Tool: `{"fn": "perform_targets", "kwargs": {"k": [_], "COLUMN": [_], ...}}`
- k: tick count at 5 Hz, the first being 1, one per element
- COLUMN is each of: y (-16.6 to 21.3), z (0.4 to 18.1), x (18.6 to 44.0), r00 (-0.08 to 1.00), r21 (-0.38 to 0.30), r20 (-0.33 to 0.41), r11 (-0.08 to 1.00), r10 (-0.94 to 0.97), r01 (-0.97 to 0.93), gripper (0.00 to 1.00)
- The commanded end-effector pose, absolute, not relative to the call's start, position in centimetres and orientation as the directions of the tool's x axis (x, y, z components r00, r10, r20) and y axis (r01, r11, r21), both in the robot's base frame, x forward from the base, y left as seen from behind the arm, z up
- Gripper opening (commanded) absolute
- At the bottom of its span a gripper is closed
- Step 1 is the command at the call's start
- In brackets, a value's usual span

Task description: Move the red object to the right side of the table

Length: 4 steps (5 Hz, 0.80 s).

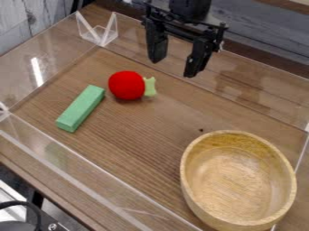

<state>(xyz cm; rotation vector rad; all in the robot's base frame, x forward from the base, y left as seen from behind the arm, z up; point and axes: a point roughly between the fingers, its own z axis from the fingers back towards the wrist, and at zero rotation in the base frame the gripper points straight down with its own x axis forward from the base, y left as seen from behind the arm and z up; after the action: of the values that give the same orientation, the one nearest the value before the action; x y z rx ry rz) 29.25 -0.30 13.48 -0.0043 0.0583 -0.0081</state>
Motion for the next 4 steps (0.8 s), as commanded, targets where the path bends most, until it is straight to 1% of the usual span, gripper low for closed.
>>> {"fn": "perform_targets", "kwargs": {"k": [1,2,3,4], "y": [1.3,3.6,6.6,9.0], "z": [12.8,11.8,11.7,11.4], "x": [29.0,28.0,27.3,27.3], "r00": [0.998,0.998,0.999,1.0], "r21": [0.001,0.01,0.005,0.007], "r20": [-0.066,-0.069,-0.047,-0.019], "r11": [1.0,1.0,1.0,1.0], "r10": [-0.003,-0.01,-0.022,-0.015], "r01": [0.003,0.011,0.023,0.015], "gripper": [1.0,1.0,1.0,1.0]}}
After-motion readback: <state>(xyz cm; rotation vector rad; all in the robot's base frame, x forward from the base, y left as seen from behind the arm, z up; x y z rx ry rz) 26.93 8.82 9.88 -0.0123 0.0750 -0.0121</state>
